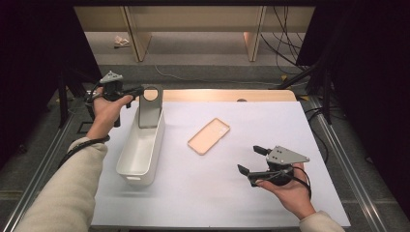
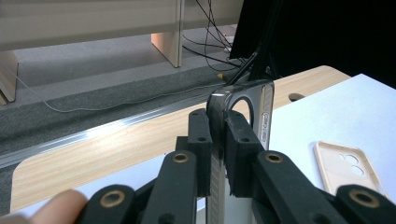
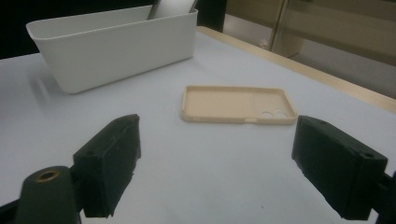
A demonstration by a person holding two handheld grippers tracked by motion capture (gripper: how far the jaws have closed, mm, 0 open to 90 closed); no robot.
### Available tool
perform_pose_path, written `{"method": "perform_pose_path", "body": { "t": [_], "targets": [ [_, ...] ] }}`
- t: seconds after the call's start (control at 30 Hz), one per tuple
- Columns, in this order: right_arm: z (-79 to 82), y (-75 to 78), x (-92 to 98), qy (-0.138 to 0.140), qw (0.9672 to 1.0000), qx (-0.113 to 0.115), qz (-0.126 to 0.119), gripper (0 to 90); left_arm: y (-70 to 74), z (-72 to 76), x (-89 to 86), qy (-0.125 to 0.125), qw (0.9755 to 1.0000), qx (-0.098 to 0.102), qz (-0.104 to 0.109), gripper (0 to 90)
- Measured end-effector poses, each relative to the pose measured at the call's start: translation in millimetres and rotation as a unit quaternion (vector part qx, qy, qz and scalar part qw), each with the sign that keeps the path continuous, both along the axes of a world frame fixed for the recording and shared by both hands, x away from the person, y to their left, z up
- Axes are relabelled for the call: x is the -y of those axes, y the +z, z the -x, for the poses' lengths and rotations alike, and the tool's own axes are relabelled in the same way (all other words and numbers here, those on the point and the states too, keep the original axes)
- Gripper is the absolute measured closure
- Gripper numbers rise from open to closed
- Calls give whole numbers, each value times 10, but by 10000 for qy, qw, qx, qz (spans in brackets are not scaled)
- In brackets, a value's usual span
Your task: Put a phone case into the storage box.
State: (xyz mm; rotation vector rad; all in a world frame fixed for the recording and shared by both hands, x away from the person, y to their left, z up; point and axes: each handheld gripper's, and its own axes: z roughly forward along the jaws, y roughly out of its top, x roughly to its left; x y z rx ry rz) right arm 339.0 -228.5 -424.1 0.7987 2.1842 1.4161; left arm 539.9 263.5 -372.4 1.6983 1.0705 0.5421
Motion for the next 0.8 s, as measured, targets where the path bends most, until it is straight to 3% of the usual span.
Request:
{"method": "perform_pose_path", "body": {
  "t": [0.8],
  "targets": [
    [-1, 1, 6, 3, 10000, 12, 3, 166, -126, -37, -18, 87, 9999, -123, 5, 817]
  ]
}}
